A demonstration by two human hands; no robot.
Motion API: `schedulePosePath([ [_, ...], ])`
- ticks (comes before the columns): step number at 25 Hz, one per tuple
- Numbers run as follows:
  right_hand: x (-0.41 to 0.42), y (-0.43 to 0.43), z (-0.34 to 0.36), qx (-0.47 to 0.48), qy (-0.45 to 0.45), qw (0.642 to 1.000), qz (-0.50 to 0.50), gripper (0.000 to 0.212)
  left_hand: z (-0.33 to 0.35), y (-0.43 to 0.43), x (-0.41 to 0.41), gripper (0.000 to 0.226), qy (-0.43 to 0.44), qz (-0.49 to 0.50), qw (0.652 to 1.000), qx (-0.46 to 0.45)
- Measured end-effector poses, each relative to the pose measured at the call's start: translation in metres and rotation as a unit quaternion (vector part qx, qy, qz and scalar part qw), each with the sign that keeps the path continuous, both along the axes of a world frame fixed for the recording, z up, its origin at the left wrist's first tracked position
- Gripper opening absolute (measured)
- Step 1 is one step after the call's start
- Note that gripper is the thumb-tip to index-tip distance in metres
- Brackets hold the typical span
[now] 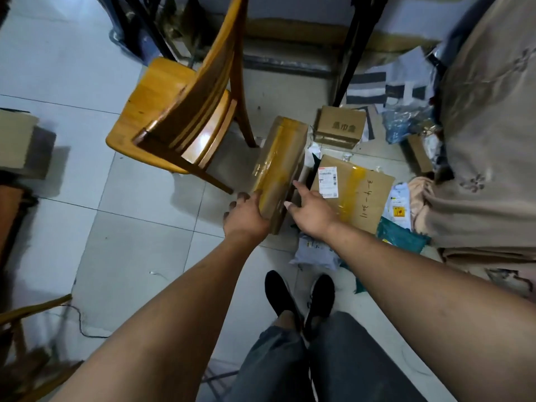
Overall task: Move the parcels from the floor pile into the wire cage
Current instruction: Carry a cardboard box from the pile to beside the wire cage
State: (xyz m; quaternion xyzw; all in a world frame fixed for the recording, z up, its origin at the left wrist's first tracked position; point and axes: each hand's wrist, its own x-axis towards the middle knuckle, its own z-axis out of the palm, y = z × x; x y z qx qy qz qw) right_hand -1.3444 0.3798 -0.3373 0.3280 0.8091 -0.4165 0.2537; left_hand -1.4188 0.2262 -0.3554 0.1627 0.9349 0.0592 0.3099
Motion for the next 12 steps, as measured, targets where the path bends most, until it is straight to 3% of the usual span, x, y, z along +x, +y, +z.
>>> schedulePosePath([
  [4, -0.027, 0.019, -0.081, -0.004, 0.014, 1.000, -0.014, 0.064, -0.086, 0.032, -0.031, 0.096, 0.025, -0.024, 0.998, -0.044],
  [8, -0.039, 0.039, -0.143, 0.017, 0.022, 0.999, 0.030, 0.063, -0.152, 0.063, -0.049, 0.098, 0.068, -0.038, 0.996, -0.043],
  [12, -0.042, 0.057, -0.188, 0.021, 0.018, 0.999, 0.019, 0.064, -0.196, 0.081, -0.074, 0.108, 0.045, -0.033, 0.998, -0.035],
])
